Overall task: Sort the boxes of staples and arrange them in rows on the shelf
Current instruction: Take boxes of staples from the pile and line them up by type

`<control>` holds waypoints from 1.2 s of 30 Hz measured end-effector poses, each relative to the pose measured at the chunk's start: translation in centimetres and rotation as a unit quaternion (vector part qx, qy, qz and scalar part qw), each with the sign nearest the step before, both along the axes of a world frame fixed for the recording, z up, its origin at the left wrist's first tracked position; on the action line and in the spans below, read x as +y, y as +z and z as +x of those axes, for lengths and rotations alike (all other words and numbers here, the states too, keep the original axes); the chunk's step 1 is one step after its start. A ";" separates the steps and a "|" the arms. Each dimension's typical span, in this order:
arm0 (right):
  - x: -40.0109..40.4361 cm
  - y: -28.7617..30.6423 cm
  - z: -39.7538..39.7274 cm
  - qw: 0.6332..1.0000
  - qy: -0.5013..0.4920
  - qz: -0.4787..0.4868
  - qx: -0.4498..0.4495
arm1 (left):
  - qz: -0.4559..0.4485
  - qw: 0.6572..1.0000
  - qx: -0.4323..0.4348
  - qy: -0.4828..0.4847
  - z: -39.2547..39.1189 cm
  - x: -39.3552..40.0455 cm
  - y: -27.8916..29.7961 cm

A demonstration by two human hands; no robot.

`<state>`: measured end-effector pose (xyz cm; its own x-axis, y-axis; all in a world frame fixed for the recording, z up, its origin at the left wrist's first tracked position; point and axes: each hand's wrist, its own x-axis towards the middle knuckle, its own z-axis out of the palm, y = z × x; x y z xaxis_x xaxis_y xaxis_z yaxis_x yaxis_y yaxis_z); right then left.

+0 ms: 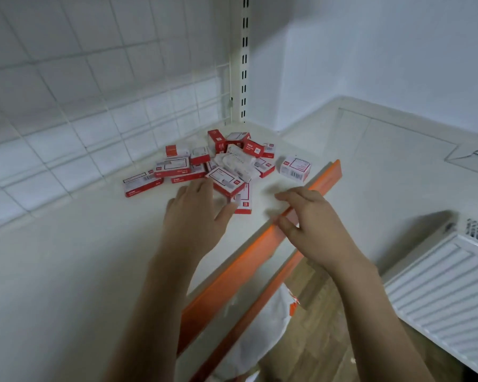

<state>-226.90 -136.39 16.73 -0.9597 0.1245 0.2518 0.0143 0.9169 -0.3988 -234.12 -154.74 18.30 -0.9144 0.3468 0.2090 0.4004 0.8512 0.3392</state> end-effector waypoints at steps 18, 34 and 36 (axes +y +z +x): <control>8.0 0.7 -4.9 0.995 0.087 0.028 0.035 | -0.008 0.994 -0.050 0.093 -4.6 5.0 -0.5; 9.4 1.3 -9.5 0.992 0.009 0.093 -0.082 | 0.124 0.978 0.056 0.156 1.4 5.0 -0.3; 9.1 1.0 -9.7 0.994 0.015 0.087 -0.059 | 0.125 0.976 0.060 0.167 2.1 5.0 -0.4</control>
